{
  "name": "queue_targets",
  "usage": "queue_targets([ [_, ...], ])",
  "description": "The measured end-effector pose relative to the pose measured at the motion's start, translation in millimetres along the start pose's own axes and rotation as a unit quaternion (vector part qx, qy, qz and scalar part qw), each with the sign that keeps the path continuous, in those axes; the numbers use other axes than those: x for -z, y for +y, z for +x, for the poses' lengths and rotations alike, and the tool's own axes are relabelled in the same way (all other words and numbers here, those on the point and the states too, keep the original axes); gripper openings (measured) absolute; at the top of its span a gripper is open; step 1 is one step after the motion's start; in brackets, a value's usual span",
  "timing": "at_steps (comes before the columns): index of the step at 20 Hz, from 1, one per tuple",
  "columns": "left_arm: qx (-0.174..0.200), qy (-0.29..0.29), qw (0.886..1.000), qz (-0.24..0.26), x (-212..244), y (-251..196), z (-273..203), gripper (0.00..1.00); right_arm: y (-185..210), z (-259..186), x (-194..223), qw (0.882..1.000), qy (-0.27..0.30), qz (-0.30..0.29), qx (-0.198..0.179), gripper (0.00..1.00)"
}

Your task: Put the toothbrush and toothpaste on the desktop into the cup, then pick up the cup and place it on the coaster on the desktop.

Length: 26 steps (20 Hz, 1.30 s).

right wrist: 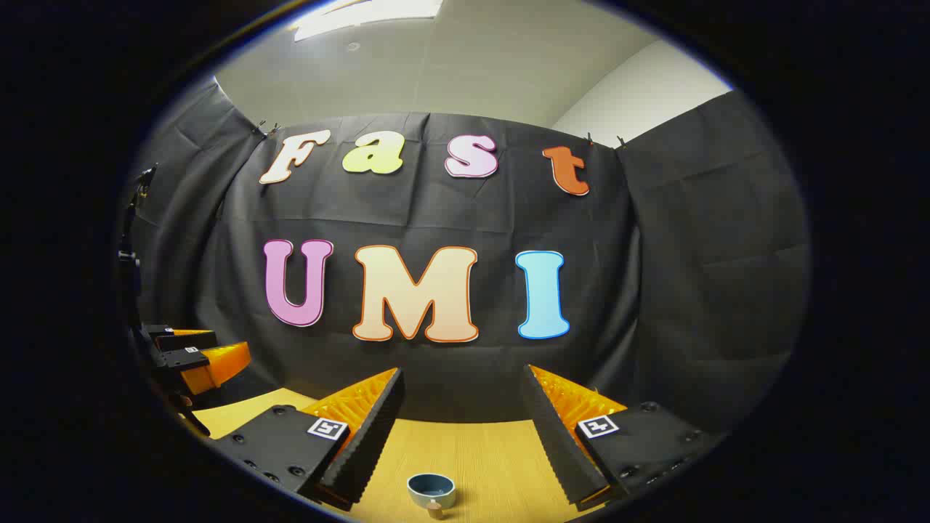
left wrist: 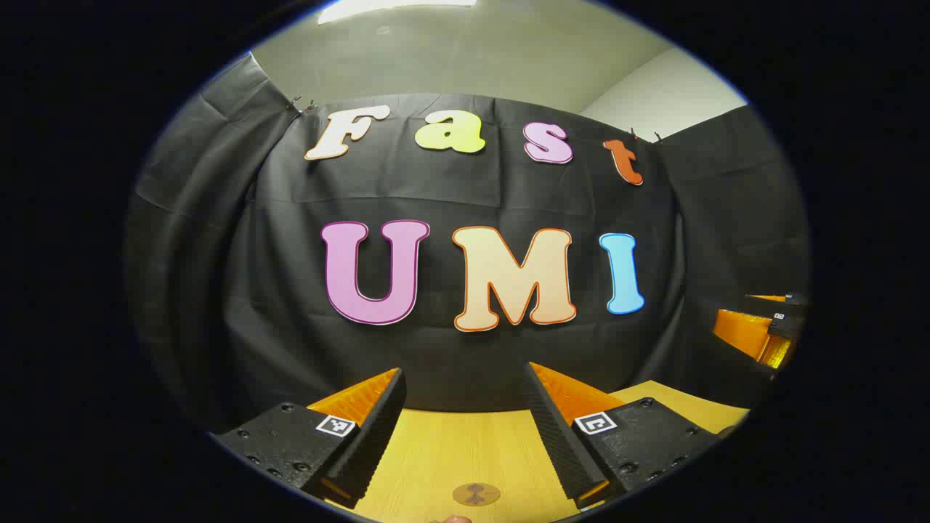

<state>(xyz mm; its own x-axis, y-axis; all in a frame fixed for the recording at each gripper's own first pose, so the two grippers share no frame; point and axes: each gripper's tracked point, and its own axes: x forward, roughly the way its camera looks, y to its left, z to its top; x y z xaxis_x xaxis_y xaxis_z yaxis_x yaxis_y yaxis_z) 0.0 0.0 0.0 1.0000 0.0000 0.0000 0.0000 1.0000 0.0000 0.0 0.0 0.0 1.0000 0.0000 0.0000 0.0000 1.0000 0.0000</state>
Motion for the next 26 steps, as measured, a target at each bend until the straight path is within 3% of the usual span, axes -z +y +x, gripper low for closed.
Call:
queue_targets([
  [18,-0.048,0.016,0.999,0.006,11,39,-11,0.93,51,11,47,0.996,0.043,-0.028,-0.067,0.99],
  [26,-0.062,0.01,0.998,0.022,3,51,-19,0.94,62,4,119,0.985,0.14,-0.045,-0.093,0.99],
])
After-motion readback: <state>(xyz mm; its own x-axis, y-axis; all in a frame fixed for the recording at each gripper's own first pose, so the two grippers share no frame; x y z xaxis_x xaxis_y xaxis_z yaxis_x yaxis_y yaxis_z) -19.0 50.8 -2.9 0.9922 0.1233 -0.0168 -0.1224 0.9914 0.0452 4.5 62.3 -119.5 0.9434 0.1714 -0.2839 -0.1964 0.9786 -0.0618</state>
